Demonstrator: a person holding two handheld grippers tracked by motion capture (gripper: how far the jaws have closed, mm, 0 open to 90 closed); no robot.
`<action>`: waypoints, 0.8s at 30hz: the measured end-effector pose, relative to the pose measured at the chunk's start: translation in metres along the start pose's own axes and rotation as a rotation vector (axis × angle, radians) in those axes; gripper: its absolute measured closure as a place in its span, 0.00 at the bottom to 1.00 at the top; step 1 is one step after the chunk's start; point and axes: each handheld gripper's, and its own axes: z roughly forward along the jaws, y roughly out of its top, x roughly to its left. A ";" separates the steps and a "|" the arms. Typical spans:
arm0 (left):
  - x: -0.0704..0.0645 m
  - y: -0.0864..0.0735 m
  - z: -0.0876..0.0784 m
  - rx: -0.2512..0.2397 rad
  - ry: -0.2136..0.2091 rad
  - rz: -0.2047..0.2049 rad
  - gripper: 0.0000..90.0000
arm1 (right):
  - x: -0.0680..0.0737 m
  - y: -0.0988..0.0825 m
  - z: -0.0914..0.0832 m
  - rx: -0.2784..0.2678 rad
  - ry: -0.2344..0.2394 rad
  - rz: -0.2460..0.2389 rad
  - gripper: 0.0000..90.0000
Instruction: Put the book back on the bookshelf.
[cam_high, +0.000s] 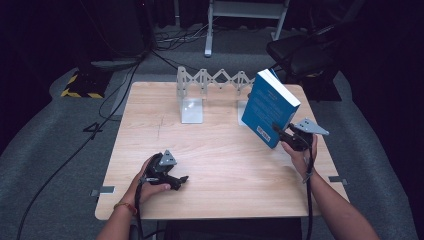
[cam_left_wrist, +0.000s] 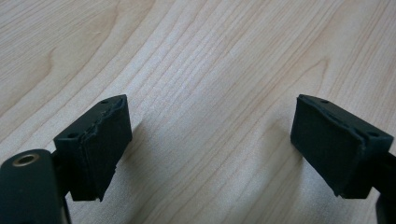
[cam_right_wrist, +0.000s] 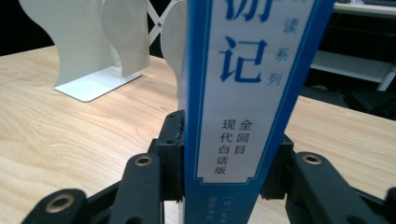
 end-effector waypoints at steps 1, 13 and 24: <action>0.000 0.000 0.000 0.000 0.000 0.000 0.14 | 0.000 0.001 0.002 0.002 -0.003 0.003 0.68; 0.000 0.000 0.000 0.000 -0.001 0.002 0.14 | 0.013 0.016 0.038 0.012 -0.069 0.029 0.69; 0.000 0.001 0.001 0.000 -0.006 0.003 0.14 | 0.016 0.025 0.061 0.030 -0.086 0.023 0.68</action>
